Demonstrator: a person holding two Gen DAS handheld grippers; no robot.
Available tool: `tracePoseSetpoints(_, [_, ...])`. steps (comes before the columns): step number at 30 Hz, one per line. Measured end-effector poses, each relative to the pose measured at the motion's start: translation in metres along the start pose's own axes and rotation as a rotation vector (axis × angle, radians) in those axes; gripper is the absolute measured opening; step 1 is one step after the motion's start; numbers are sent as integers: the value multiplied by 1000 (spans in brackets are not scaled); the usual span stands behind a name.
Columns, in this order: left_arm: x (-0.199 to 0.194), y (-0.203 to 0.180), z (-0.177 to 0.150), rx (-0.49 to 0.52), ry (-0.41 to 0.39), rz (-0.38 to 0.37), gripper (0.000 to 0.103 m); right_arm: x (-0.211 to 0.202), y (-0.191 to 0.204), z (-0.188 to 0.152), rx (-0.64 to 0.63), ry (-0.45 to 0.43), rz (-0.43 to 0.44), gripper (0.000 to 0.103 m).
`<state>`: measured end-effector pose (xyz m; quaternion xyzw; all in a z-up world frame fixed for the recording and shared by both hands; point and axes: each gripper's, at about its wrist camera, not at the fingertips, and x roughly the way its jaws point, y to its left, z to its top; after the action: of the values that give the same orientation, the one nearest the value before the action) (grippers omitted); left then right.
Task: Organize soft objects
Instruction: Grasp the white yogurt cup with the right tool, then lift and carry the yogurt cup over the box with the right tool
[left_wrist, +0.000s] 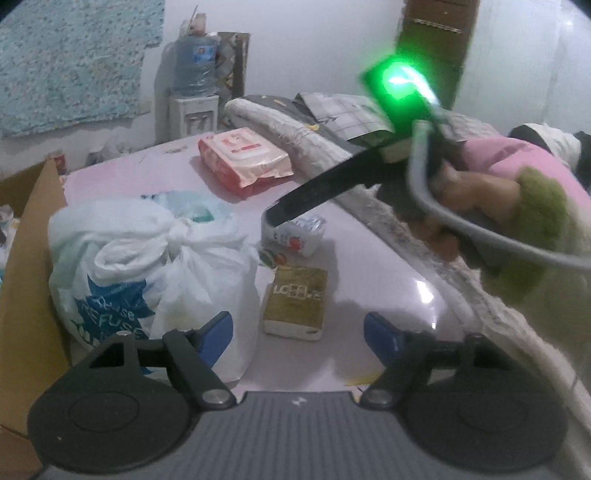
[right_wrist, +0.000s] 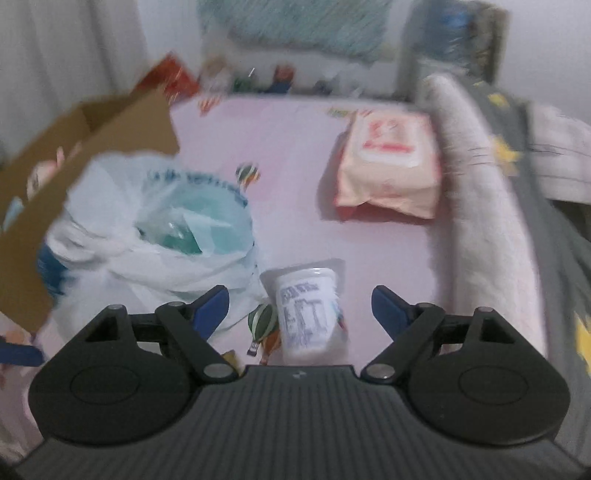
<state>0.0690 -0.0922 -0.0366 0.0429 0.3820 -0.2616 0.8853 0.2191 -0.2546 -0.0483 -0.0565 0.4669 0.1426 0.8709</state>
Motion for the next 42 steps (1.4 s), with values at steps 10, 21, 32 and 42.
tracePoseSetpoints(10, [-5,24,-14,-47,16,13,69,17,-22,-13,174,-60,68,53])
tracePoseSetpoints(21, [-30,43,-35,-135,20,2,69,-104,-6,-98,319,-346,80,46])
tracePoseSetpoints(32, [-58,46,-70,-148,78,38,73,-98,96,-134,251,-269,345,46])
tracePoseSetpoints(42, [-48,44,-81,-124,96,90,69,-56,147,-143,52,-286,268,48])
